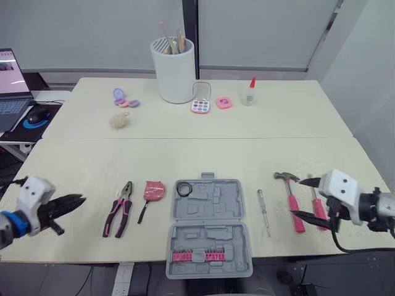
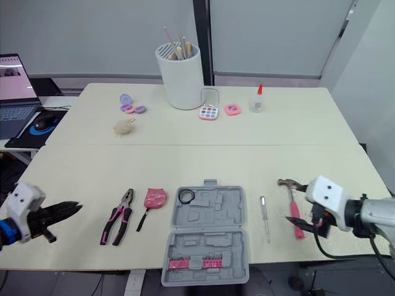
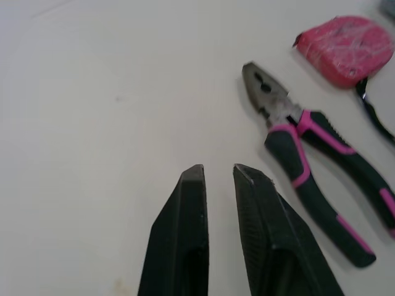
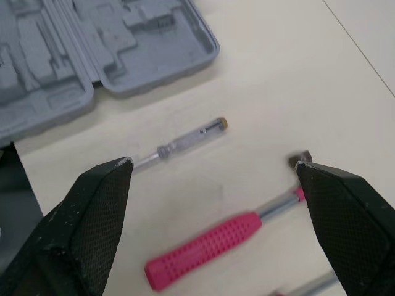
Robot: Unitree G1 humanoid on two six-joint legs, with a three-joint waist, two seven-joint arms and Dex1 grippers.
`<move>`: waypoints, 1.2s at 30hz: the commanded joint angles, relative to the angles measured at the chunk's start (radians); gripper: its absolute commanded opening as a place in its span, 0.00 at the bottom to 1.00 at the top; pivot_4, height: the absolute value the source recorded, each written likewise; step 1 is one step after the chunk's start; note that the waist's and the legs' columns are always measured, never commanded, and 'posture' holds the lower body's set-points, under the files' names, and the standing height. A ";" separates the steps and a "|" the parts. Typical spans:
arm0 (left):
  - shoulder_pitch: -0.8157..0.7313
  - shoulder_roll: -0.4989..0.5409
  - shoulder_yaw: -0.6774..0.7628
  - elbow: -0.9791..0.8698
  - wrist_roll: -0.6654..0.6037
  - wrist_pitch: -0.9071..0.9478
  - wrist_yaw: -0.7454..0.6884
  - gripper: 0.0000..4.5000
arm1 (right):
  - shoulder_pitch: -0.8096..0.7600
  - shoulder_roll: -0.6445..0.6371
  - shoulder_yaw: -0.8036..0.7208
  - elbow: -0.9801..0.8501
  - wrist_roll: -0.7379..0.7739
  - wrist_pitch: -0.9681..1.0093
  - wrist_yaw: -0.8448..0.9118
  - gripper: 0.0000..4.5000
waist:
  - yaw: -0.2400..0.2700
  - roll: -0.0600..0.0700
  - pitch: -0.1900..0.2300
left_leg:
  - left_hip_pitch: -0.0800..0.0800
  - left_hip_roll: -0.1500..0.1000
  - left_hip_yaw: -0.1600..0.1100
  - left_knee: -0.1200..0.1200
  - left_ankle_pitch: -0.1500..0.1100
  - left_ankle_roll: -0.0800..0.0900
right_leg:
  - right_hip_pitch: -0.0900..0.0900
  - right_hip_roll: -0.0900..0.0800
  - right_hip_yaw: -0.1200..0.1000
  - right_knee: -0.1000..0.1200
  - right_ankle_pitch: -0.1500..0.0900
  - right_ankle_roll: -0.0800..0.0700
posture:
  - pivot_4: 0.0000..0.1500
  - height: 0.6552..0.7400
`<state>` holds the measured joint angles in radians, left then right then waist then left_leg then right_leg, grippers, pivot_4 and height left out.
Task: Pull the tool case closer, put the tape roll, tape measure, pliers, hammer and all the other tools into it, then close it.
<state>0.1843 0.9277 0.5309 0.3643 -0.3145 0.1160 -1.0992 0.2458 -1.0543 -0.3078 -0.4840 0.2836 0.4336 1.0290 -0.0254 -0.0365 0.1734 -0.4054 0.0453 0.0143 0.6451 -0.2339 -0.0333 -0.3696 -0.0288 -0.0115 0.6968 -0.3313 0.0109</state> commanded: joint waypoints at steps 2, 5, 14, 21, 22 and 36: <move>0.101 0.023 0.108 0.064 -0.013 -0.040 -0.006 0.48 | 0.070 -0.013 -0.110 0.086 -0.048 -0.103 0.047 1.00 | -0.001 0.000 0.000 | 0.001 0.000 0.001 0.000 0.000 0.000 | 0.000 0.000 0.000 0.000 0.000 0.000 | 1.00 0.96; 0.167 0.012 0.131 0.056 -0.020 -0.035 -0.012 0.71 | 0.106 -0.017 -0.136 0.120 -0.058 -0.125 0.074 1.00 | -0.001 0.000 0.000 | 0.004 0.000 0.001 -0.001 0.000 0.000 | 0.003 0.000 0.001 0.000 0.000 0.000 | 1.00 0.96; 0.215 -0.007 0.145 0.015 -0.043 -0.017 0.002 0.99 | 0.095 -0.017 -0.131 0.132 -0.060 -0.123 0.099 1.00 | 0.000 0.000 0.000 | 0.005 0.001 0.001 -0.001 0.000 0.000 | 0.005 0.000 0.001 0.000 0.000 0.000 | 1.00 0.96; 0.236 -0.021 0.147 -0.029 -0.058 -0.014 0.007 0.99 | 0.056 -0.014 -0.109 0.134 -0.075 -0.126 0.085 1.00 | -0.001 0.000 0.000 | 0.005 0.001 0.002 -0.001 0.000 0.000 | 0.005 0.000 0.001 0.000 0.000 0.000 | 1.00 0.96; 0.242 -0.024 0.146 -0.038 -0.059 -0.013 0.009 0.99 | 0.050 -0.012 -0.104 0.133 -0.076 -0.126 0.081 1.00 | -0.001 0.000 0.000 | 0.005 0.001 0.002 -0.001 0.000 0.000 | 0.005 -0.001 0.001 0.000 0.000 0.000 | 1.00 0.96; 0.291 -0.091 0.141 -0.220 -0.098 0.045 0.048 0.99 | -0.026 -0.001 -0.044 0.103 -0.054 -0.112 0.071 1.00 | -0.001 0.000 0.000 | 0.005 0.000 0.002 -0.001 0.000 0.000 | 0.005 -0.001 0.002 0.000 0.000 0.000 | 1.00 0.96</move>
<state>0.4590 0.8432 0.6389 0.1897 -0.3887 0.1484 -1.0598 0.2329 -1.0537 -0.3395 -0.3488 0.2139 0.3189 1.1008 -0.0260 -0.0369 0.1731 -0.3999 0.0457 0.0161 0.6438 -0.2341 -0.0336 -0.3646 -0.0295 -0.0097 0.6964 -0.3316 0.0106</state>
